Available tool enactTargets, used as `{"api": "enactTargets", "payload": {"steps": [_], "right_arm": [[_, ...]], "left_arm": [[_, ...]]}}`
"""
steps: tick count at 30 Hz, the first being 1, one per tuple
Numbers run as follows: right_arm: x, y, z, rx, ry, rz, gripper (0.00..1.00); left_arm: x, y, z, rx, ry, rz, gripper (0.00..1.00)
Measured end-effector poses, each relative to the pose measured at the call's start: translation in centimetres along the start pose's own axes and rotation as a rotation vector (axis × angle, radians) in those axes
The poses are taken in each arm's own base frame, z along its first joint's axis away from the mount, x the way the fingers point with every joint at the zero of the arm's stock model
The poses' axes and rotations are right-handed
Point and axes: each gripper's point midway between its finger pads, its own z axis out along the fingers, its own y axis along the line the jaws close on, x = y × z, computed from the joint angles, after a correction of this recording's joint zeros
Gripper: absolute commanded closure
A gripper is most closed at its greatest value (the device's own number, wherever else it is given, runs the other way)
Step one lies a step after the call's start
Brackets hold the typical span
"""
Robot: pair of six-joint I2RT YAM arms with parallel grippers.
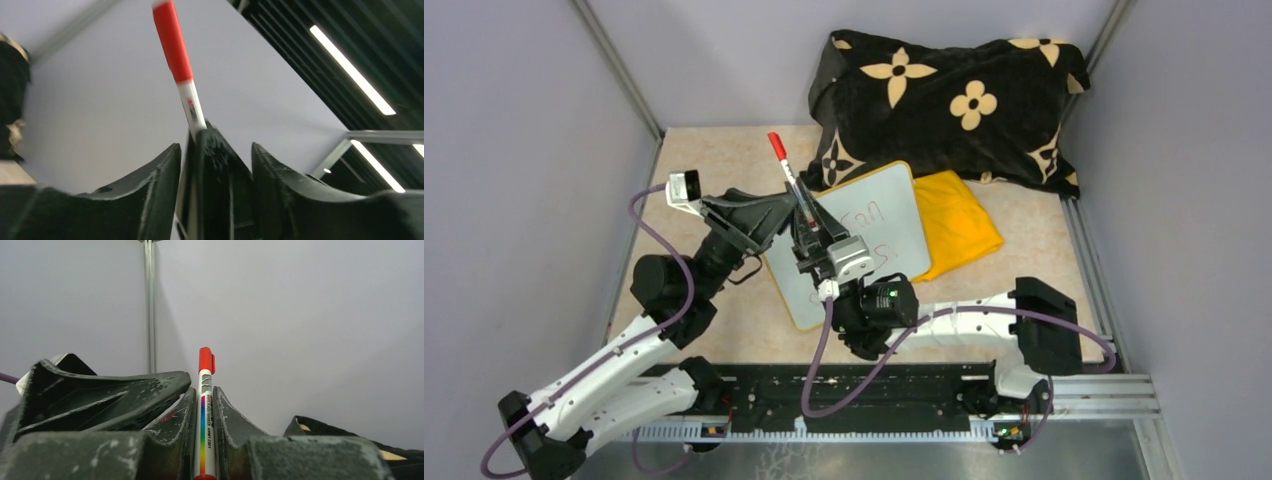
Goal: Write a sentence on the whiteboard
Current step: Close the whiteboard marker at the center of the board.
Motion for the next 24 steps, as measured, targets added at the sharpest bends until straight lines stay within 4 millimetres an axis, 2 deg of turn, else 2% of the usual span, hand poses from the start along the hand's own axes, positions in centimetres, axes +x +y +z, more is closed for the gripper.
{"api": "enactTargets", "payload": {"steps": [3, 5, 10, 18, 24], "right_arm": [[0.1, -0.4, 0.2, 0.005, -0.004, -0.005, 1.00], [0.2, -0.4, 0.0, -0.002, -0.002, -0.010, 1.00], [-0.2, -0.7, -0.7, -0.020, 0.000, -0.003, 1.00], [-2.2, -1.9, -2.1, -0.070, 0.003, 0.095, 1.00], [-3.5, -2.8, -2.6, -0.099, 0.006, 0.201, 1.00]], "left_arm": [[2.0, 0.0, -0.5, -0.002, 0.087, 0.006, 0.14], [2.3, 0.4, -0.7, -0.016, 0.101, 0.022, 0.11], [1.7, 0.4, -0.9, -0.042, 0.094, 0.090, 0.10], [-1.2, -2.1, 0.2, -0.033, 0.005, 0.213, 0.12], [-1.5, -2.5, 1.3, -0.029, 0.001, 0.251, 0.17]]}}
